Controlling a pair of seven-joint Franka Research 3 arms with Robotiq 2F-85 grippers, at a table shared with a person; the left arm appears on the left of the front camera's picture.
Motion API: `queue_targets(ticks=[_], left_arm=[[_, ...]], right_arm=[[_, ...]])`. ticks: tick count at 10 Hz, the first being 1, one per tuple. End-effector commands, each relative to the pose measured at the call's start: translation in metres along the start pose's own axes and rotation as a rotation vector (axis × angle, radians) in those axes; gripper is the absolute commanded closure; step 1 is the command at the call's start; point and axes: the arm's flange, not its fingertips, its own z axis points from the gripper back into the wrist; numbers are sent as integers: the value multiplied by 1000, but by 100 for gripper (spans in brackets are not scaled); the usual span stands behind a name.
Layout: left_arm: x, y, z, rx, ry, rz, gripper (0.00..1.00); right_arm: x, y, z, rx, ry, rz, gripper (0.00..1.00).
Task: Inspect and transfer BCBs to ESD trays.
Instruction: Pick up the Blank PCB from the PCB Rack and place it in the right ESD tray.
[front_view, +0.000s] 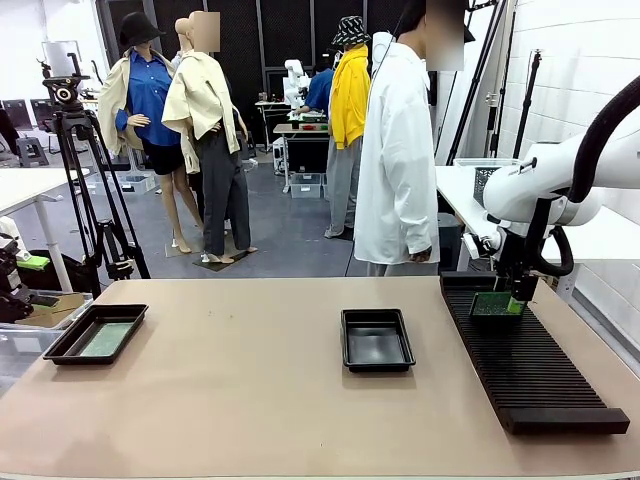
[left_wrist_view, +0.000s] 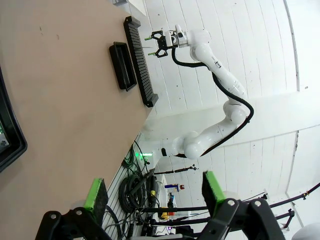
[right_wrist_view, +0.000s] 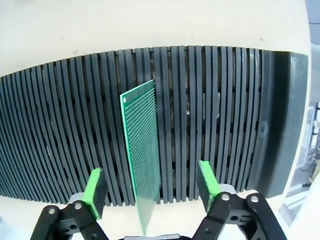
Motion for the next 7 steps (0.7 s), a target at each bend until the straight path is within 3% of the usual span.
queue_targets(ticks=[1, 5, 6, 7], left_arm=[[1, -1, 2, 11, 2, 11, 0], [1, -1, 2, 11, 2, 11, 0], [1, -1, 2, 11, 2, 11, 0], [1, -1, 2, 11, 2, 11, 0]], right_arm=[[-2, -2, 0, -16, 5, 23, 29], [-1, -1, 3, -26, 6, 31, 93], [-1, -1, 2, -22, 5, 34, 100], [0, -1, 2, -19, 5, 36, 100]])
